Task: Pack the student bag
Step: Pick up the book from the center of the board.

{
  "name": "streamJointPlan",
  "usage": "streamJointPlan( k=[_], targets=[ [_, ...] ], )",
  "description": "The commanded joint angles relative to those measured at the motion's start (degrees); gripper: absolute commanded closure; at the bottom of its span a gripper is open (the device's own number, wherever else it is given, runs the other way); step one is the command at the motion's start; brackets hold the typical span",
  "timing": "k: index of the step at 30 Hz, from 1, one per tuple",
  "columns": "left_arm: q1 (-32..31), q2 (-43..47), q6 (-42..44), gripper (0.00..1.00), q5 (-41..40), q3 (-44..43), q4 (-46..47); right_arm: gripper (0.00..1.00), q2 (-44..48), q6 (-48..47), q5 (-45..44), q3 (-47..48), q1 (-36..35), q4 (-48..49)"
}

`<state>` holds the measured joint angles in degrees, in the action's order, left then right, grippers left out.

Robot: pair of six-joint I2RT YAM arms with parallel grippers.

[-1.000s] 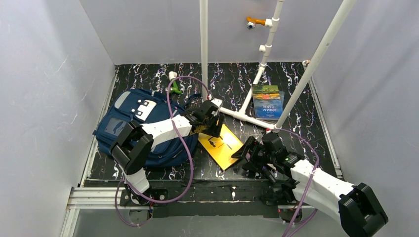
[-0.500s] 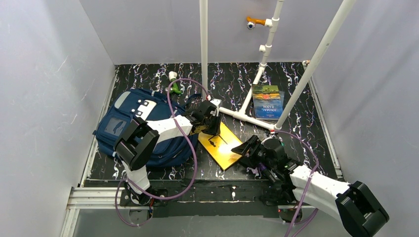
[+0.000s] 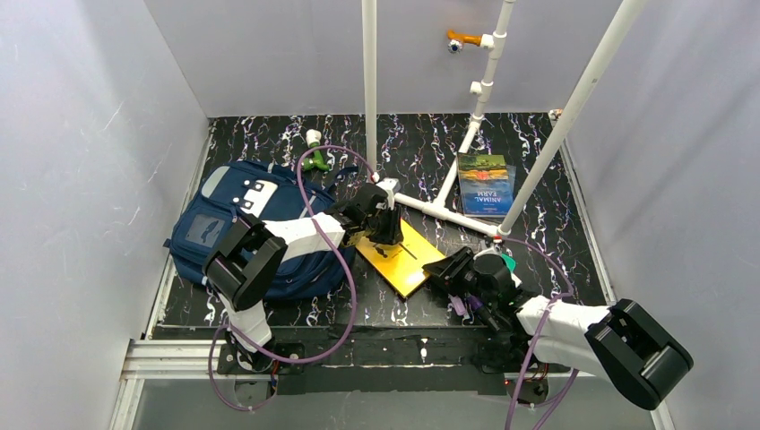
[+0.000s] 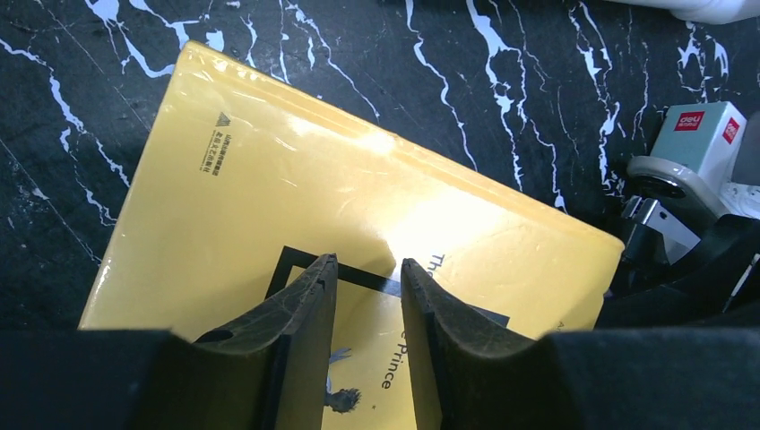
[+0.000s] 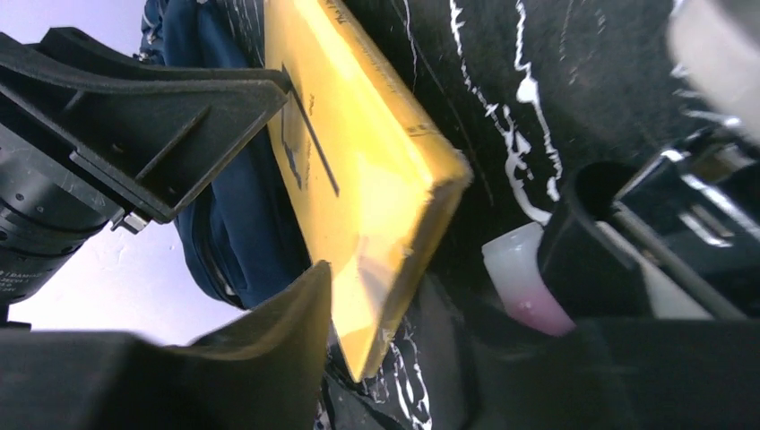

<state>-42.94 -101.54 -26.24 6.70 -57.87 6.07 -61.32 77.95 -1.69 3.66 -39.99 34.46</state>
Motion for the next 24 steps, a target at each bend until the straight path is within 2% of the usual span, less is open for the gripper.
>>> streamJointPlan(
  k=[1, 3, 8, 14, 17, 20, 22, 24],
  targets=[
    [-0.8, -0.4, -0.8, 0.69, 4.3, 2.0, -6.4, 0.60, 3.9, 0.7, -5.5, 1.8, -0.4, 14.0],
    [-0.8, -0.1, -1.3, 0.69, 4.7, 2.0, -6.4, 0.65, 4.1, 0.2, -6.4, 2.3, -0.4, 15.5],
    [-0.8, 1.5, -2.6, 0.69, 6.4, 2.1, -6.4, 0.63, 2.2, 0.6, -6.9, 3.9, -0.4, 18.2],
    [-0.7, 3.1, -4.6, 0.69, 9.4, 2.7, -4.2, 0.62, -5.9, 1.8, -5.9, 5.0, -0.4, 32.2],
    [-0.7, 3.8, -5.0, 0.69, 9.8, 2.8, -4.2, 0.72, -11.6, 2.3, -5.2, 6.0, -0.3, 41.0],
    [-0.8, 5.0, -5.0, 0.69, 10.4, 2.5, -4.4, 0.89, -15.6, 3.5, -3.9, 7.3, -0.2, 46.1],
    [-0.7, 6.0, -4.8, 0.68, 10.7, 1.8, -5.2, 0.99, -15.9, 3.6, -2.5, 8.1, -0.1, 45.6],
    [-0.7, 7.9, -4.1, 0.65, 10.3, -0.6, -8.1, 0.99, -12.0, 3.7, -1.0, 9.1, 0.6, 36.2]
  ],
)
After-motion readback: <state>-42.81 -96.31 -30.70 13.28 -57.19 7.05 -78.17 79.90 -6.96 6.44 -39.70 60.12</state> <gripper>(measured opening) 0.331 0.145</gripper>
